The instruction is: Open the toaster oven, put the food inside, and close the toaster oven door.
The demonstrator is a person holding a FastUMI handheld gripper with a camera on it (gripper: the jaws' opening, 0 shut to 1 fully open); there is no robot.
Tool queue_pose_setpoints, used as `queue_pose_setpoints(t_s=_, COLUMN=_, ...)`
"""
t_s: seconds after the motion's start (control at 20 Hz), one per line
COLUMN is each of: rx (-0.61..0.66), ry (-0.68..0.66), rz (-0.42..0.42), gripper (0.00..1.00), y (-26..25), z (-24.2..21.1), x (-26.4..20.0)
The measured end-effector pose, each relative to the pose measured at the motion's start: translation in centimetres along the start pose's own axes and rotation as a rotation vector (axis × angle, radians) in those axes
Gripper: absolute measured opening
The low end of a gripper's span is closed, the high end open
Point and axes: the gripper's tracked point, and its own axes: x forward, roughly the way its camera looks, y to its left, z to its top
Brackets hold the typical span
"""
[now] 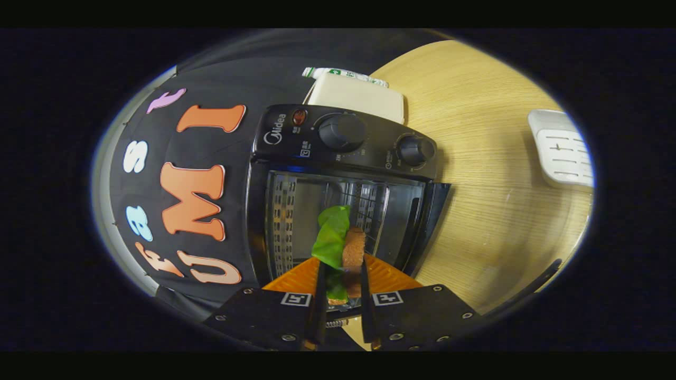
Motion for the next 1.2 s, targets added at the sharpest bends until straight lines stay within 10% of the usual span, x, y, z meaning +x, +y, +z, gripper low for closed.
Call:
queue_pose_setpoints(t_s=0.35, rx=-0.023, ry=0.027, rz=-0.101, gripper=0.47, y=0.1, z=-1.4, x=0.0)
queue_pose_setpoints(t_s=0.65, rx=-0.055, ry=0.048, rz=-0.166, gripper=0.94, y=-0.7, z=-2.2, x=0.5)
queue_pose_setpoints(t_s=1.2, rx=-0.136, ry=0.067, rz=-0.192, gripper=0.98, y=-1.4, z=-2.2, x=-2.2)
